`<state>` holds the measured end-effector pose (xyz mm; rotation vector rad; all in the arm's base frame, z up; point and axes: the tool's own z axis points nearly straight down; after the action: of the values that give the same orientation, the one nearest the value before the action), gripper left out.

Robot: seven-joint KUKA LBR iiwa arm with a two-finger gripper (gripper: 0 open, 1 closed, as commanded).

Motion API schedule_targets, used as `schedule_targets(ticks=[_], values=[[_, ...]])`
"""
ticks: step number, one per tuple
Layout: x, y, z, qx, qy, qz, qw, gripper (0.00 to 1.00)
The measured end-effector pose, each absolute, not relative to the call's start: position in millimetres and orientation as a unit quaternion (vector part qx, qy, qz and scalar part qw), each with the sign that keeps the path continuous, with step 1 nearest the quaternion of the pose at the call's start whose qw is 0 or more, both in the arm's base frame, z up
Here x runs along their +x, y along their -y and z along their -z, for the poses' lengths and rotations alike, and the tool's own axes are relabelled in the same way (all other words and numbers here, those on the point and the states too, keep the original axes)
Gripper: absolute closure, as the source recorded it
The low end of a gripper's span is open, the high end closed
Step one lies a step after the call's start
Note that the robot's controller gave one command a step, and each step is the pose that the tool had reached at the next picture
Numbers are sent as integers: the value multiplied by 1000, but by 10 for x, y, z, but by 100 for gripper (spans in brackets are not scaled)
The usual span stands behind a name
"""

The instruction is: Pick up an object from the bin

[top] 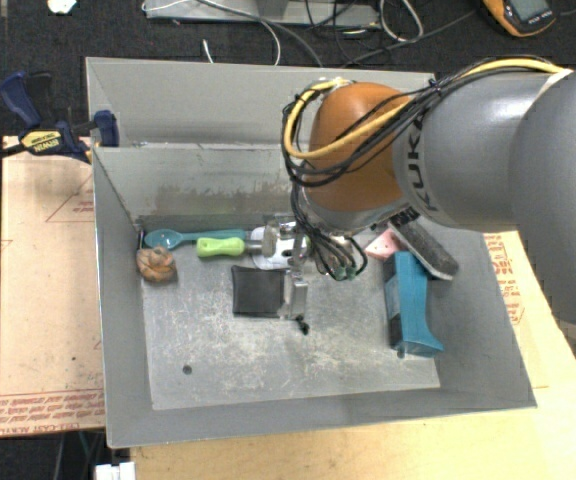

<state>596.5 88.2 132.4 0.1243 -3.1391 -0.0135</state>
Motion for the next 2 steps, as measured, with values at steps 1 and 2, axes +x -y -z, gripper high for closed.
schedule_targets(ticks=[1, 2], values=[[5968, -874, -1189, 76, 997, 5, 1, 0], [6017, -801, -671, -7, 1000, 5, 1, 0]])
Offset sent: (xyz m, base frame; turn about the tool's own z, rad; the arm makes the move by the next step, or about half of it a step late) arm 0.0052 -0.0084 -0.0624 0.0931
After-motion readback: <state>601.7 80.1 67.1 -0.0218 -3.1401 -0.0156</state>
